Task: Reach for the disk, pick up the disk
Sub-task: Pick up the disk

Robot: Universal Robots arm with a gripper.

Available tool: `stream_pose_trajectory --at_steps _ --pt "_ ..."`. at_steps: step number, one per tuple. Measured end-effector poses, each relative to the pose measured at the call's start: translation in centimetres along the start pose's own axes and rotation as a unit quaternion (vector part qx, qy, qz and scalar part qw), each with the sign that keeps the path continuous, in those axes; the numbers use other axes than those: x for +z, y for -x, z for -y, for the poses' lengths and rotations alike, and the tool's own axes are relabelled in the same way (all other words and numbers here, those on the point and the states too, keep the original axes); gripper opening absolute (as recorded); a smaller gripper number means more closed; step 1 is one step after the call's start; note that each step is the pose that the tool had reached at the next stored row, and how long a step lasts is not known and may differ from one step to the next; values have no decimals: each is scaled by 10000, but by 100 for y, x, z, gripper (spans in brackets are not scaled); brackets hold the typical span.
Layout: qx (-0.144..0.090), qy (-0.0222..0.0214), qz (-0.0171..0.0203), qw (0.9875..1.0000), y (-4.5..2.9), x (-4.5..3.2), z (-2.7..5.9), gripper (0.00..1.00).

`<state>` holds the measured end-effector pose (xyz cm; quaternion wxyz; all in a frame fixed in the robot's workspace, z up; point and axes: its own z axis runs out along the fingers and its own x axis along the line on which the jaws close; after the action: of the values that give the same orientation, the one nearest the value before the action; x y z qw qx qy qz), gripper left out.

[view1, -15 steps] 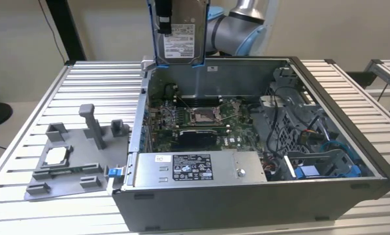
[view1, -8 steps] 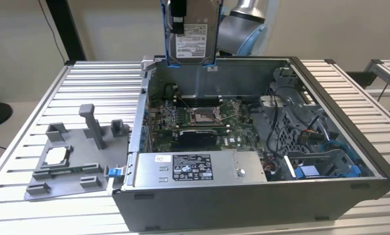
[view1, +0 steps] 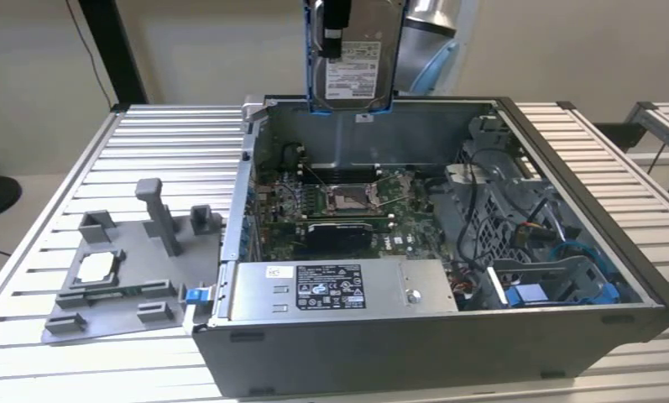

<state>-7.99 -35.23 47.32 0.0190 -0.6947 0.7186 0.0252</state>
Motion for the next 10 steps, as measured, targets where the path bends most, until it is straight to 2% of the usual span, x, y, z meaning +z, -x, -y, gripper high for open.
stream_pose_trajectory --at_steps 10 --pt "0 0 0 10000 13 -3 382 0"
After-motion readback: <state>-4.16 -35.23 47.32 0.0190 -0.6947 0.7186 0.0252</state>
